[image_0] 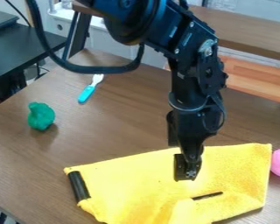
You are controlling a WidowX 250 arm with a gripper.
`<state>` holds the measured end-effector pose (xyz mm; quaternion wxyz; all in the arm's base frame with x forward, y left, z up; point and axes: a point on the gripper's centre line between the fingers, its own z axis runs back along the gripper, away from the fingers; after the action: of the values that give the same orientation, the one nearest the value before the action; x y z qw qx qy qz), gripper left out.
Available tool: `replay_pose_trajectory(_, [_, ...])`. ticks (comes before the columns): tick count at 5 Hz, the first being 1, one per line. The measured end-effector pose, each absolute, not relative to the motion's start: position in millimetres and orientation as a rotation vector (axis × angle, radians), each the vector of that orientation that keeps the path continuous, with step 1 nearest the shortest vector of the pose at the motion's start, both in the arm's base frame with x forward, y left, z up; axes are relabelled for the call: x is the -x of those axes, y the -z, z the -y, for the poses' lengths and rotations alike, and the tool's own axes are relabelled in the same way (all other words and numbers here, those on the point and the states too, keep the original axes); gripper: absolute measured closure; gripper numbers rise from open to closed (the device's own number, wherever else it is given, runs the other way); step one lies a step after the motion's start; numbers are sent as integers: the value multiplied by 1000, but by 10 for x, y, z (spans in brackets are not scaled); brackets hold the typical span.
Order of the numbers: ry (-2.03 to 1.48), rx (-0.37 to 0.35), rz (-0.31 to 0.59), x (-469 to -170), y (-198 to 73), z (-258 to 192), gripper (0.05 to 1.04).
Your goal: Unfold the cloth from bottom right to top left
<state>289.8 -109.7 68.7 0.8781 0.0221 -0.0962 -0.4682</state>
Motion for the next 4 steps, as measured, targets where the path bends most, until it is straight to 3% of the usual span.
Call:
replay_pose_trajectory(1, [974, -34, 168, -2872, -586, 1095, 83])
replay_pose_trajectory(2, [976, 31, 160, -2869, -377, 1259, 83])
replay_pose_trajectory(4, [983, 23, 183, -2921, -162, 1508, 84])
